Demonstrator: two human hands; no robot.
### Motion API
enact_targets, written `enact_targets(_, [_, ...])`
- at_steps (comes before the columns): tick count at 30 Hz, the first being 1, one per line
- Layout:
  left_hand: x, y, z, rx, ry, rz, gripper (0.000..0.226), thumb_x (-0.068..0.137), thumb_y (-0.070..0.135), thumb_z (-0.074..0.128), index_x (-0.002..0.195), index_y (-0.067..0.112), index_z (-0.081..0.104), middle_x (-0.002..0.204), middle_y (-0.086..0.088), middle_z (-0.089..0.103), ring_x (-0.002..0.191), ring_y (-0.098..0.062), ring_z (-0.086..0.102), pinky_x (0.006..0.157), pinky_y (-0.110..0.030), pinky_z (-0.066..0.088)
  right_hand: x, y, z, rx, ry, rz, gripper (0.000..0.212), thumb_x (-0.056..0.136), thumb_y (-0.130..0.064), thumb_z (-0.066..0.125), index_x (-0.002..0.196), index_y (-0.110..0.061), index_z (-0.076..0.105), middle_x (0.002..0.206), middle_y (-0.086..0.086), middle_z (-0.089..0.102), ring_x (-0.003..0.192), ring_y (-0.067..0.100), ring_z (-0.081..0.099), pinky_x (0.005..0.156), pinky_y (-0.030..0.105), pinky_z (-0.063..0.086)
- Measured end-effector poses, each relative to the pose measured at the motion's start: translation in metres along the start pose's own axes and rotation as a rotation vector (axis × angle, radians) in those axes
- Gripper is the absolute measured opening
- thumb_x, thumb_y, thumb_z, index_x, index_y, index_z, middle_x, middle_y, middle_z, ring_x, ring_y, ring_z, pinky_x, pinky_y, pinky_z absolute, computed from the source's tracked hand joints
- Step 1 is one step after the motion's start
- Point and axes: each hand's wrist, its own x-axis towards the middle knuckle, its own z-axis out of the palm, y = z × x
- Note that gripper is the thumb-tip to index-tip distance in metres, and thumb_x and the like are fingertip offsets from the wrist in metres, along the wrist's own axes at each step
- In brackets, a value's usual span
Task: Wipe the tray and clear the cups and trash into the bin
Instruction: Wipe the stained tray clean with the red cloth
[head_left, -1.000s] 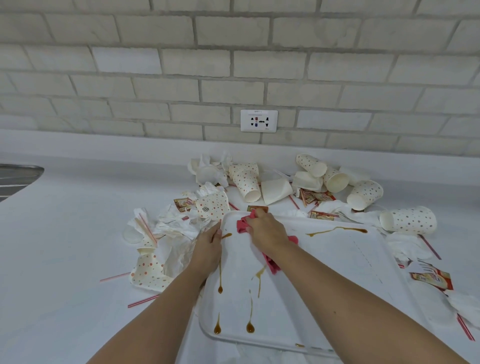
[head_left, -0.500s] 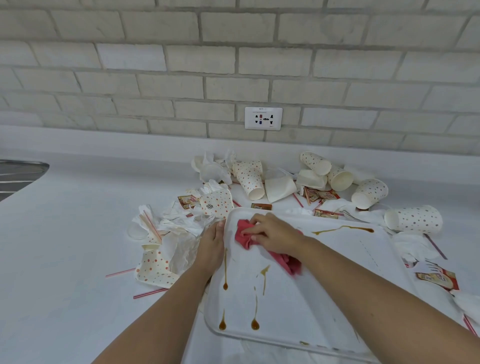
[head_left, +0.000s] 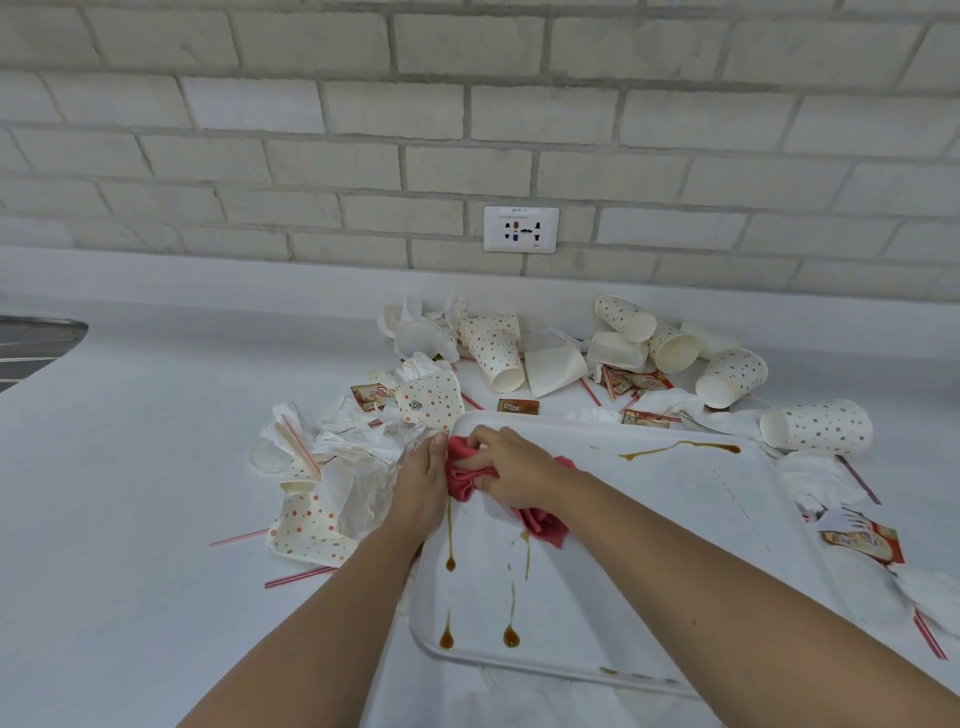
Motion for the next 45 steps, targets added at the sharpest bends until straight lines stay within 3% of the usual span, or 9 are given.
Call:
enact_targets(3, [-0.002,0.001,0.0,-0.009,0.007,-0.029,0.041,0.102,0.026,0.027,0.089,0.004,0.06,0.084,-0.006,0.06,0.079,-0.015,0.054,0.071,-0.021,0.039,-0.024,0.0,0.006,0.08,-0.049,-0.073,0.037,0.089,-0.014,0.055,0.126,-0.02,0.058,0.118,-0.014,0.054,0.104,0.01,0.039,0.101,0.031,0.038])
enact_targets(6, [-0.004,0.007,-0.001,0.027,-0.016,-0.039,0.039,0.102,0.024,0.028,0.107,0.004,0.061,0.099,-0.004,0.061,0.093,-0.015,0.054,0.079,-0.022,0.037,-0.04,0.009,-0.003,0.129,-0.11,-0.108,0.036,0.086,-0.004,0.059,0.119,-0.015,0.066,0.119,-0.007,0.052,0.101,0.007,0.041,0.089,0.006,0.03])
enact_targets(8, [-0.005,0.01,-0.002,0.04,-0.039,-0.063,0.035,0.101,0.019,0.029,0.111,0.004,0.06,0.103,-0.003,0.059,0.097,-0.017,0.052,0.082,-0.025,0.035,-0.043,0.017,-0.012,0.16,-0.064,-0.065,0.035,0.085,-0.001,0.06,0.116,-0.014,0.068,0.119,-0.002,0.051,0.1,0.006,0.043,0.082,0.001,0.029])
enact_targets(13, [-0.001,0.004,-0.002,0.044,-0.034,-0.094,0.033,0.099,0.011,0.031,0.115,0.005,0.06,0.115,-0.008,0.061,0.108,-0.023,0.054,0.095,-0.035,0.042,-0.034,0.005,-0.001,-0.015,0.072,-0.015,0.033,0.093,-0.022,0.054,0.125,-0.026,0.061,0.133,-0.005,0.046,0.114,0.02,0.038,0.102,0.025,0.032])
enact_targets(17, [-0.002,0.006,-0.003,0.019,-0.007,-0.115,0.031,0.097,0.008,0.033,0.11,0.005,0.061,0.11,-0.01,0.064,0.104,-0.025,0.058,0.096,-0.042,0.045,-0.039,-0.021,0.012,-0.044,0.106,-0.069,0.032,0.091,-0.043,0.053,0.117,-0.031,0.067,0.128,-0.009,0.049,0.099,0.014,0.035,0.092,0.03,0.035])
enact_targets(27, [-0.007,0.016,-0.004,0.03,-0.03,-0.19,0.037,0.099,0.01,0.036,0.132,0.007,0.05,0.135,-0.008,0.052,0.126,-0.024,0.046,0.105,-0.032,0.033,-0.081,0.013,0.001,0.028,0.026,-0.178,0.026,0.088,-0.026,0.064,0.113,-0.02,0.07,0.119,-0.005,0.055,0.094,0.01,0.035,0.079,0.009,0.029])
enact_targets(34, [-0.008,0.017,-0.002,0.024,-0.032,-0.177,0.036,0.099,0.012,0.038,0.132,0.006,0.05,0.133,-0.009,0.054,0.125,-0.025,0.048,0.1,-0.027,0.033,-0.062,0.004,0.013,-0.01,0.184,-0.05,0.03,0.092,-0.027,0.057,0.12,-0.021,0.066,0.117,-0.001,0.056,0.094,0.012,0.034,0.089,0.024,0.034])
enact_targets(40, [-0.01,0.019,-0.002,0.056,-0.006,-0.173,0.037,0.098,0.013,0.04,0.134,0.004,0.048,0.137,-0.012,0.051,0.129,-0.026,0.045,0.107,-0.032,0.033,-0.073,-0.03,0.025,-0.056,0.097,-0.156,0.034,0.087,-0.041,0.061,0.119,-0.03,0.065,0.12,-0.008,0.051,0.099,0.013,0.036,0.087,0.033,0.032])
enact_targets(45, [-0.01,0.021,-0.002,0.067,-0.015,-0.184,0.038,0.099,0.013,0.038,0.135,0.005,0.046,0.14,-0.01,0.048,0.131,-0.024,0.041,0.107,-0.029,0.03,-0.099,-0.012,0.016,0.021,-0.035,-0.204,0.029,0.078,-0.028,0.065,0.105,-0.028,0.073,0.115,-0.011,0.056,0.098,0.009,0.039,0.092,0.033,0.03])
